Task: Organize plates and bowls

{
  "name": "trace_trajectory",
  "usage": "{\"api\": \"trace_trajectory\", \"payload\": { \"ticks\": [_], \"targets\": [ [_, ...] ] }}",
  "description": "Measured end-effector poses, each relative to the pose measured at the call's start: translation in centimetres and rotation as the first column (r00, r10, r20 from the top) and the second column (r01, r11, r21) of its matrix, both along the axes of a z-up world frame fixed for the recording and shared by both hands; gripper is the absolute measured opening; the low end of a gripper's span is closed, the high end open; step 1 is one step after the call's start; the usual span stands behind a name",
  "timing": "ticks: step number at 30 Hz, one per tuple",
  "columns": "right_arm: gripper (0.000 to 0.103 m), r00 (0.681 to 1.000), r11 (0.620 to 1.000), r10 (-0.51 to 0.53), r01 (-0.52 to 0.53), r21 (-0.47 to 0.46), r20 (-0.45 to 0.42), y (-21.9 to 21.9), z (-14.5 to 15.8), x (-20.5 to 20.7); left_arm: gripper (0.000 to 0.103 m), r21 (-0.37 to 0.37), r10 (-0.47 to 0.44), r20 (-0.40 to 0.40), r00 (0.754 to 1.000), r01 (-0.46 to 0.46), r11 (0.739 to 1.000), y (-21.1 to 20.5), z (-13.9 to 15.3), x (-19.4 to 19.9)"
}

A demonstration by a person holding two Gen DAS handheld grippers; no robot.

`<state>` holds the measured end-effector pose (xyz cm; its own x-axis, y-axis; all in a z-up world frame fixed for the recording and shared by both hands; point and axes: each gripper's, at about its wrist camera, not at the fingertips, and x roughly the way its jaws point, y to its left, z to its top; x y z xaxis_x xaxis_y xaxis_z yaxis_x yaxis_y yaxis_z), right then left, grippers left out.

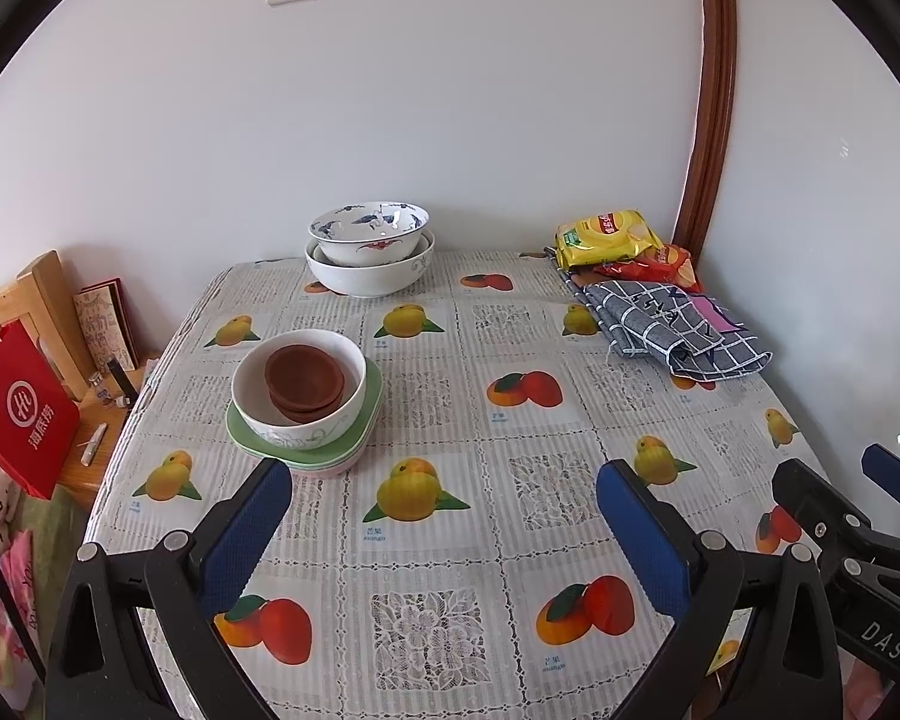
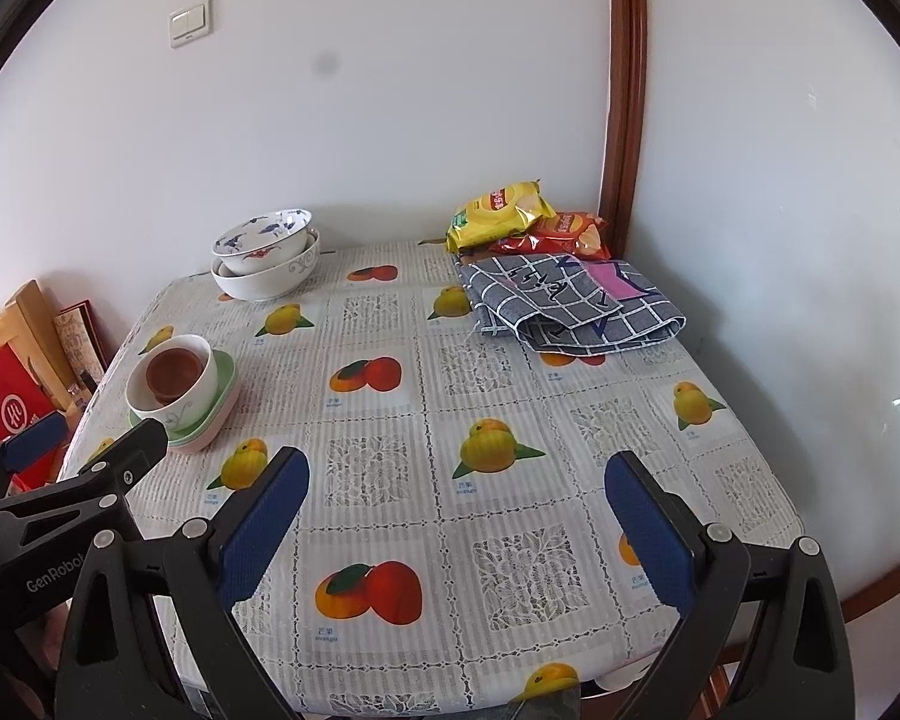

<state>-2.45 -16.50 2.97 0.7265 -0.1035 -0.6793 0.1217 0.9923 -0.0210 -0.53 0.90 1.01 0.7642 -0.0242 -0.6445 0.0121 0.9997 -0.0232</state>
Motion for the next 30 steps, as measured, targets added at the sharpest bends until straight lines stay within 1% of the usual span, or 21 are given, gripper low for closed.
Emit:
{"api": "trace_trajectory", "payload": {
  "ticks": [15, 30],
  "targets": [
    [0.098, 1.0, 1.0, -0.002, 0.002, 0.001, -0.002, 0.18, 0.12, 0.02, 0.103, -0.011, -0.01, 0.0, 1.0, 0.01, 1.0, -0.03, 0.23, -0.05],
    [0.098, 1.0, 1.0, 0.004, -0.004, -0.003, -0.005, 0.45, 0.03, 0.18, 0.103, -0.014, 0.003, -0.002, 1.0, -0.003, 1.0, 0.31, 0.03, 0.02]
  ]
}}
